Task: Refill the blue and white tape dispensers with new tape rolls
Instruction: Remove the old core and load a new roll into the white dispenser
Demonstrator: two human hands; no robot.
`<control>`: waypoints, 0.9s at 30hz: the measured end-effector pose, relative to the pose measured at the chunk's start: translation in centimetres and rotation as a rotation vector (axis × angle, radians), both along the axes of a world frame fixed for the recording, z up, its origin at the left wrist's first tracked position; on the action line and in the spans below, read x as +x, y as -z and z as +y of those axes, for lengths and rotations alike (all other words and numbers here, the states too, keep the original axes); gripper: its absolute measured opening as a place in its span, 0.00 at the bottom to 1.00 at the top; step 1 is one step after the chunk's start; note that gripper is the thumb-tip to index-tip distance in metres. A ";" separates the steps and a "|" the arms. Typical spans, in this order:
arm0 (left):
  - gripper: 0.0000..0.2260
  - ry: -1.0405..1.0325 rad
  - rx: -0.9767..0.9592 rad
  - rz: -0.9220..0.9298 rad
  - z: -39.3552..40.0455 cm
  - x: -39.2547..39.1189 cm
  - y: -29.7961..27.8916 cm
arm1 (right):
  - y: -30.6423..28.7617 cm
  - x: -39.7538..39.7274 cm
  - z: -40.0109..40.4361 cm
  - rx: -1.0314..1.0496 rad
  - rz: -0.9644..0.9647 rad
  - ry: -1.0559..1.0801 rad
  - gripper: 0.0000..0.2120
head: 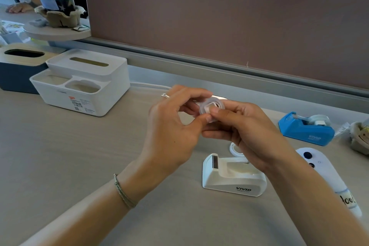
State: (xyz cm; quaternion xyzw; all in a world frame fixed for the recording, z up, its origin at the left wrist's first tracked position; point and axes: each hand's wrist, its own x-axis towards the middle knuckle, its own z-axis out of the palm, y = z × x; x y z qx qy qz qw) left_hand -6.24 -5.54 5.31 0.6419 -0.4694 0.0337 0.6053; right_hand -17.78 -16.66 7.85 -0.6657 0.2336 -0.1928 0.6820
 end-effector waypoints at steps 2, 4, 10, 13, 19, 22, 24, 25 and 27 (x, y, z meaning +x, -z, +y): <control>0.14 -0.003 0.031 0.199 -0.2 0.1 -0.1 | -0.3 0.0 0.1 -0.015 0.001 0.025 0.10; 0.12 0.086 0.111 0.475 -0.3 0.5 -0.3 | -0.6 -0.1 0.1 -0.077 0.018 0.036 0.10; 0.10 0.329 0.304 0.753 -0.2 1.5 -0.1 | -0.9 -0.5 -0.1 -0.181 0.062 0.004 0.10; 0.10 0.364 0.258 0.798 -0.3 1.6 0.0 | -0.8 -0.6 -0.5 -0.231 0.042 0.032 0.08; 0.07 0.354 0.181 0.730 -0.5 1.7 0.4 | -0.6 -0.7 -0.7 -0.338 -0.016 0.107 0.12; 0.11 0.340 0.210 0.775 -0.4 1.6 -0.3 | -0.8 -1.0 -0.9 -0.390 -0.017 0.125 0.08; 0.19 0.304 0.304 0.841 -0.4 1.7 -0.6 | -1.0 -1.1 -1.1 -0.448 -0.007 0.156 0.10; 0.23 0.304 0.358 0.849 -0.4 1.8 -0.7 | -1.1 -1.2 -1.1 -0.472 -0.003 0.156 0.11; 0.25 0.354 0.403 0.833 -0.4 1.7 -0.7 | -1.3 -1.3 -0.9 -0.506 -0.007 0.123 0.12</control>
